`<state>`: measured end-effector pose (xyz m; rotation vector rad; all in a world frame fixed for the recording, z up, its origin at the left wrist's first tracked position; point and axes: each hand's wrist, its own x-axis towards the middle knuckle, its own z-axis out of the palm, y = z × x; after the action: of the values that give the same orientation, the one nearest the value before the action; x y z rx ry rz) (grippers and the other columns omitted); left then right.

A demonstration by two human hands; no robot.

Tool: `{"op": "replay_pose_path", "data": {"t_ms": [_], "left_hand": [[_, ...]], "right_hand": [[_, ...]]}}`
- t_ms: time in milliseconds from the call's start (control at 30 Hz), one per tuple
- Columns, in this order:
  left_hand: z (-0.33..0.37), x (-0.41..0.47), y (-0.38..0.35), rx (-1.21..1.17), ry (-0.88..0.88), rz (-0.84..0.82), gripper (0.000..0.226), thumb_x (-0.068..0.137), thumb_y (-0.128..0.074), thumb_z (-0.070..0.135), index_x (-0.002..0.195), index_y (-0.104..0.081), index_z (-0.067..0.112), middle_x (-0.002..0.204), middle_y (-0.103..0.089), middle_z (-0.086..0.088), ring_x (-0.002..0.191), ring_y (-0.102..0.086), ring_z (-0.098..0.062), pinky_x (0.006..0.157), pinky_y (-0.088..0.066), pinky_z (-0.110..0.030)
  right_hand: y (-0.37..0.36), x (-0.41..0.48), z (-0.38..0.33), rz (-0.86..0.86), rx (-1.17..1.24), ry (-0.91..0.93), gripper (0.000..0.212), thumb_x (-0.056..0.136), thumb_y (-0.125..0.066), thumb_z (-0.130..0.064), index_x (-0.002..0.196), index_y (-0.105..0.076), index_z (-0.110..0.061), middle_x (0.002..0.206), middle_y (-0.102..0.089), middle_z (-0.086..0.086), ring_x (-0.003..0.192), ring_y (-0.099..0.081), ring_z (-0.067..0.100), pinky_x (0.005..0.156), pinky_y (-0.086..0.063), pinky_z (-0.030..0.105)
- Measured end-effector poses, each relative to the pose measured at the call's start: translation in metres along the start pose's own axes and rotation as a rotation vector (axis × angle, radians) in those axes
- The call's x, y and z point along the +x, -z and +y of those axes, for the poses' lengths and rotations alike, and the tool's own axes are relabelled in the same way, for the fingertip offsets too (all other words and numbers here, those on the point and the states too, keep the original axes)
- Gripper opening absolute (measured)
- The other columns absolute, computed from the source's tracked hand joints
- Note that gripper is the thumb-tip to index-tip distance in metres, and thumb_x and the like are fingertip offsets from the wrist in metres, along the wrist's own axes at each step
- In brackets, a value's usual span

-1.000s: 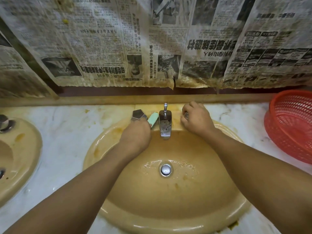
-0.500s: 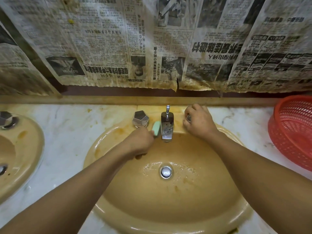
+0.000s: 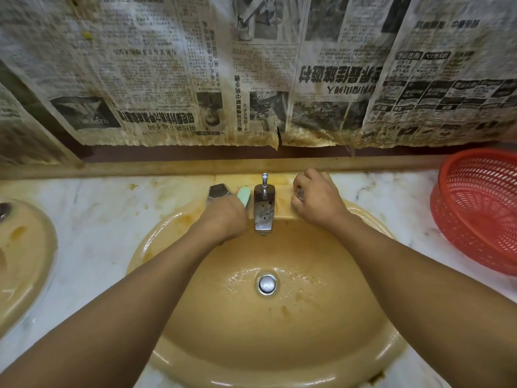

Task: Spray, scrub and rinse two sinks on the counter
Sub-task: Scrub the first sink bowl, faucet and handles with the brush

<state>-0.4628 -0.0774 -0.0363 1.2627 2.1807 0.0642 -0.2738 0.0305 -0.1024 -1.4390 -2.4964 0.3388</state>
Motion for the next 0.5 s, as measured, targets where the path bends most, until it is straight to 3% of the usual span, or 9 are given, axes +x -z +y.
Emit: {"op": "replay_pose_path", "data": {"t_ms": [67, 133, 167, 267, 300, 400, 500], "left_hand": [[0.017, 0.014, 0.0, 0.024, -0.015, 0.039, 0.021, 0.101, -0.046, 0.008, 0.109, -0.063, 0.0, 0.087, -0.064, -0.011, 0.079, -0.065, -0.032, 0.056, -0.046, -0.031], [0.023, 0.02, 0.001, 0.067, -0.029, 0.065, 0.015, 0.099, -0.046, 0.006, 0.104, -0.06, 0.002, 0.078, -0.056, -0.008, 0.067, -0.057, -0.024, 0.049, -0.039, -0.03], [0.018, 0.021, -0.002, 0.107, -0.049, 0.068, 0.019, 0.1, -0.045, 0.007, 0.108, -0.061, 0.002, 0.084, -0.058, -0.009, 0.07, -0.057, -0.025, 0.051, -0.038, -0.03], [-0.012, 0.006, -0.016, 0.261, -0.067, 0.095, 0.031, 0.104, -0.041, 0.012, 0.126, -0.058, 0.0, 0.127, -0.061, -0.02, 0.092, -0.06, -0.032, 0.068, -0.04, -0.032], [-0.019, -0.002, -0.019, 0.275, -0.056, 0.113, 0.031, 0.105, -0.042, 0.013, 0.129, -0.055, -0.001, 0.131, -0.059, -0.022, 0.098, -0.063, -0.034, 0.07, -0.041, -0.034], [-0.02, 0.001, -0.017, 0.263, -0.074, 0.155, 0.032, 0.106, -0.044, 0.015, 0.134, -0.048, 0.0, 0.123, -0.061, -0.022, 0.103, -0.065, -0.036, 0.071, -0.042, -0.036], [-0.013, 0.022, -0.011, 0.163, -0.12, 0.138, 0.03, 0.109, -0.04, 0.023, 0.127, -0.05, 0.001, 0.117, -0.064, -0.023, 0.091, -0.06, -0.034, 0.07, -0.041, -0.036]], "right_hand": [[0.001, 0.0, 0.001, -0.001, 0.007, 0.012, 0.022, 0.091, -0.063, -0.028, 0.109, -0.064, -0.016, 0.117, -0.055, 0.002, 0.111, -0.047, 0.028, 0.097, -0.037, 0.033], [0.001, -0.001, 0.002, 0.002, 0.014, 0.022, 0.022, 0.091, -0.063, -0.028, 0.108, -0.064, -0.016, 0.116, -0.055, 0.002, 0.111, -0.047, 0.028, 0.097, -0.037, 0.033], [0.001, -0.001, 0.002, -0.003, 0.016, 0.027, 0.022, 0.091, -0.063, -0.029, 0.109, -0.064, -0.016, 0.117, -0.055, 0.002, 0.112, -0.047, 0.028, 0.097, -0.037, 0.034], [0.001, -0.001, 0.003, -0.018, 0.02, 0.032, 0.023, 0.091, -0.063, -0.03, 0.11, -0.063, -0.017, 0.118, -0.054, 0.001, 0.113, -0.046, 0.027, 0.099, -0.038, 0.035], [0.001, -0.001, 0.003, -0.018, 0.021, 0.032, 0.023, 0.092, -0.063, -0.031, 0.111, -0.063, -0.017, 0.118, -0.054, 0.001, 0.114, -0.046, 0.027, 0.099, -0.038, 0.036], [0.001, 0.0, 0.004, -0.017, 0.025, 0.029, 0.023, 0.091, -0.063, -0.031, 0.11, -0.063, -0.017, 0.117, -0.054, 0.001, 0.114, -0.046, 0.027, 0.099, -0.038, 0.036], [0.001, 0.0, 0.005, -0.014, 0.03, 0.032, 0.023, 0.092, -0.063, -0.032, 0.11, -0.063, -0.018, 0.117, -0.054, 0.0, 0.114, -0.046, 0.027, 0.099, -0.039, 0.036]]}}
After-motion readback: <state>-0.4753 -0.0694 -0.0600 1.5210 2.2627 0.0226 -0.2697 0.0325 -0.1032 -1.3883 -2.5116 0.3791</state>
